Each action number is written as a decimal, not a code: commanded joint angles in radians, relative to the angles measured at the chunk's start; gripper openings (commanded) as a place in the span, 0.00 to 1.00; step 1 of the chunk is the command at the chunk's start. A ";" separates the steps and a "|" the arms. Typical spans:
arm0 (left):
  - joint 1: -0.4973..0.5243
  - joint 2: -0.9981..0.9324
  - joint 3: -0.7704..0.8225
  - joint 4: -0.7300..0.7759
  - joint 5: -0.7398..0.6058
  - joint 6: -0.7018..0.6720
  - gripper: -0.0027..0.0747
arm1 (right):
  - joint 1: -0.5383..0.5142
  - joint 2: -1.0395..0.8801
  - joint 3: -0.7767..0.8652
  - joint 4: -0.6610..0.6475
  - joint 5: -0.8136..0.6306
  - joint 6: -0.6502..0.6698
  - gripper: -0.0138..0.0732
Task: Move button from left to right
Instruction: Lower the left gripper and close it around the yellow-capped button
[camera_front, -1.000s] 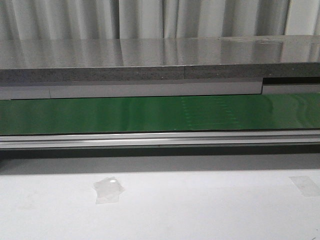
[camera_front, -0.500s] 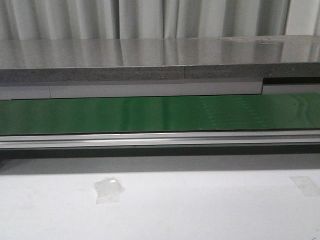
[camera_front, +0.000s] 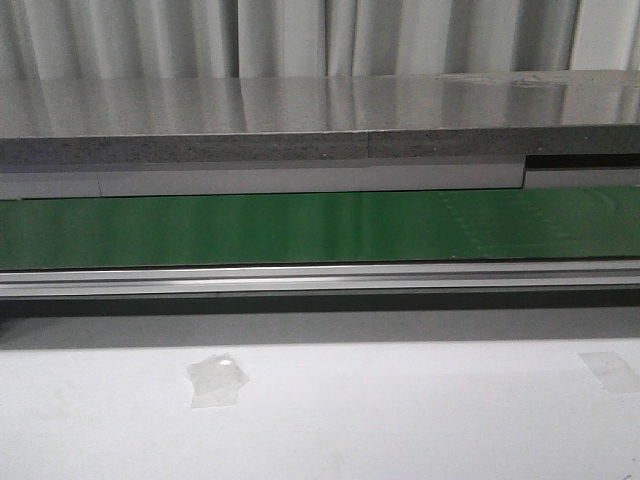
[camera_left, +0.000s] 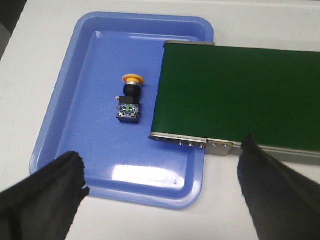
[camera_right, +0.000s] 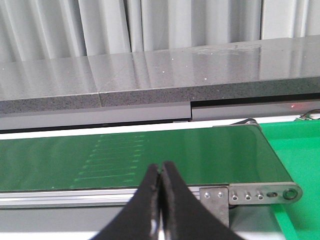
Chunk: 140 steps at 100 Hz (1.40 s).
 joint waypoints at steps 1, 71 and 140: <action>0.033 0.067 -0.095 0.022 -0.054 -0.013 0.82 | 0.002 -0.019 -0.015 -0.011 -0.077 -0.004 0.04; 0.326 0.581 -0.244 -0.232 -0.213 0.206 0.82 | 0.002 -0.019 -0.015 -0.011 -0.077 -0.004 0.04; 0.326 0.871 -0.288 -0.283 -0.329 0.214 0.82 | 0.002 -0.019 -0.015 -0.011 -0.077 -0.004 0.04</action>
